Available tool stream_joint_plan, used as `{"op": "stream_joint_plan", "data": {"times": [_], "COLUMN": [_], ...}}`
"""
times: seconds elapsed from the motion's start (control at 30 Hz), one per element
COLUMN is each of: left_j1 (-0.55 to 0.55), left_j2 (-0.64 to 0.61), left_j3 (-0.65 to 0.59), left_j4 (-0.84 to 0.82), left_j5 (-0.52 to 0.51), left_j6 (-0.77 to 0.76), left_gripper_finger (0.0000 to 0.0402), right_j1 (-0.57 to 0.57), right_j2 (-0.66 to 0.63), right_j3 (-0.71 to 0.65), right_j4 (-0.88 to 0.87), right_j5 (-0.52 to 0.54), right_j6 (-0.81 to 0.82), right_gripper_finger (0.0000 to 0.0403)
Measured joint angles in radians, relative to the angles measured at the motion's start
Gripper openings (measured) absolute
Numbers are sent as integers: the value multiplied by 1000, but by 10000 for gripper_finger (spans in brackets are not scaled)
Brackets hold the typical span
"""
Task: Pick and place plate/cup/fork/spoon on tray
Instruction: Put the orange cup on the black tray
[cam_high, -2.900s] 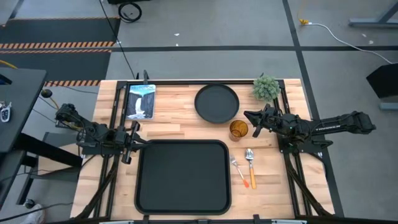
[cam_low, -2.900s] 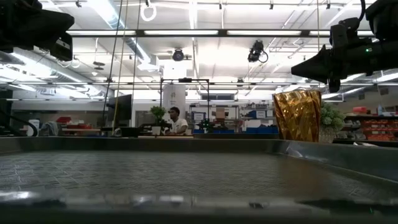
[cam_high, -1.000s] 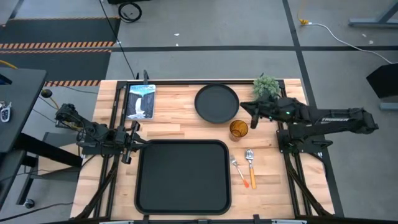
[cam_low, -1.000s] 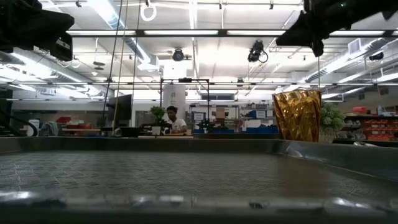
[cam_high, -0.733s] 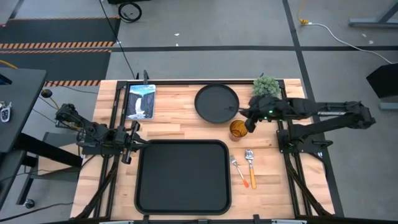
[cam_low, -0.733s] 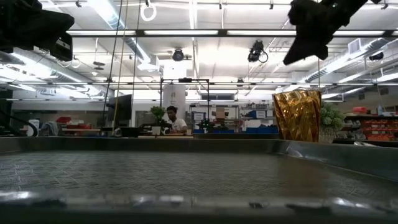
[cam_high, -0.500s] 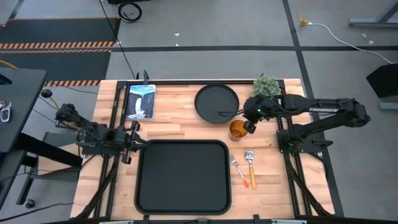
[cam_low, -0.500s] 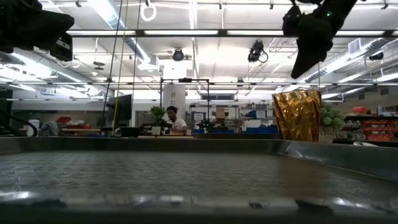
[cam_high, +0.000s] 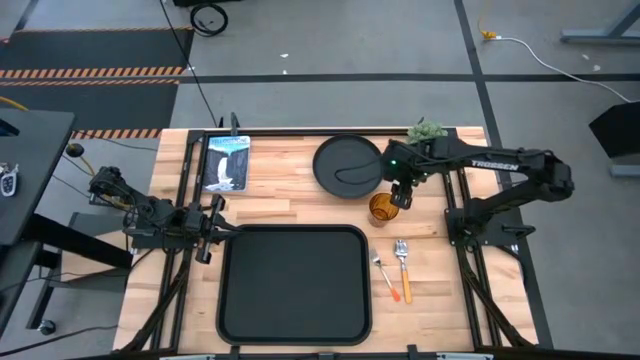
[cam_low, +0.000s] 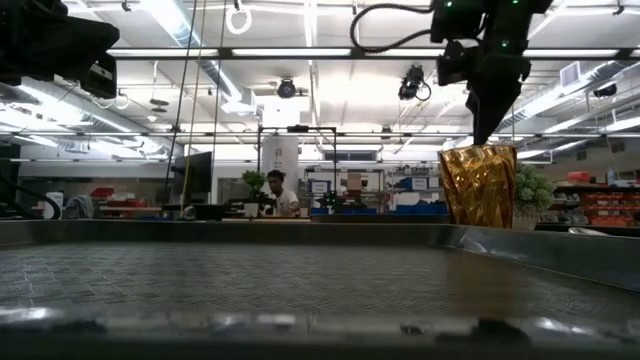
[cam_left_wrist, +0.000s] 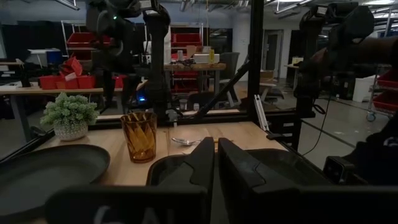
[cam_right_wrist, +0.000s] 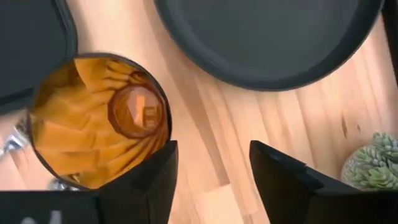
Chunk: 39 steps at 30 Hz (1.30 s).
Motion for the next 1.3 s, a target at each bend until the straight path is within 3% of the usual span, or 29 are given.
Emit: {"op": "stream_joint_plan", "data": {"times": [0.17, 0.43, 0.73, 1.3], "left_j1": [0, 0, 0, 0], "left_j2": [0, 0, 0, 0], "left_j3": [0, 0, 0, 0], "left_j4": [0, 0, 0, -1], "left_j5": [0, 0, 0, 0], "left_j6": [0, 0, 0, 0], "left_gripper_finger": [30, 29, 29, 29], "right_j1": [-21, -2, 70, 50], "right_j2": [94, 236, 278, 282], "right_j3": [76, 222, 217, 92], "right_j4": [-72, -178, -146, -12], "right_j5": [-95, -129, -74, -74], "right_j6": [-3, 11, 11, 10], "right_gripper_finger": [227, 224, 218, 178]}}
